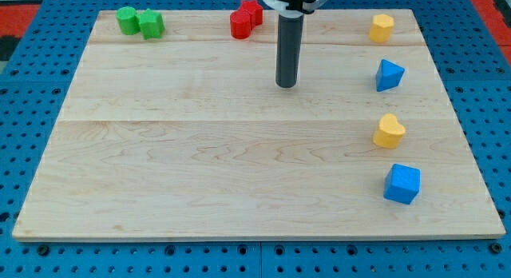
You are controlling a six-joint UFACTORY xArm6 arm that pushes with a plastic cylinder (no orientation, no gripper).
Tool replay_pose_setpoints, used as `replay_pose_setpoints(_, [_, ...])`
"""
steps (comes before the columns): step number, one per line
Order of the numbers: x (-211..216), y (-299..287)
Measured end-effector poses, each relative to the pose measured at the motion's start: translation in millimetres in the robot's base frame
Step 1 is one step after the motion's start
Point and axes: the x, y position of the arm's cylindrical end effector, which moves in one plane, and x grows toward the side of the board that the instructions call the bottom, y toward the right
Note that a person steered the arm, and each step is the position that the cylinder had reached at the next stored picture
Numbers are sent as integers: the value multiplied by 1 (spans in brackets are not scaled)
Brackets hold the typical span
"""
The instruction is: Move your arm closer to the yellow hexagon
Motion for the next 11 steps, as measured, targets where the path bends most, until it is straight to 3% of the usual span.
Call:
replay_pose_setpoints(5, [-28, 59])
replay_pose_setpoints(9, [-173, 76])
replay_pose_setpoints(11, [-176, 191])
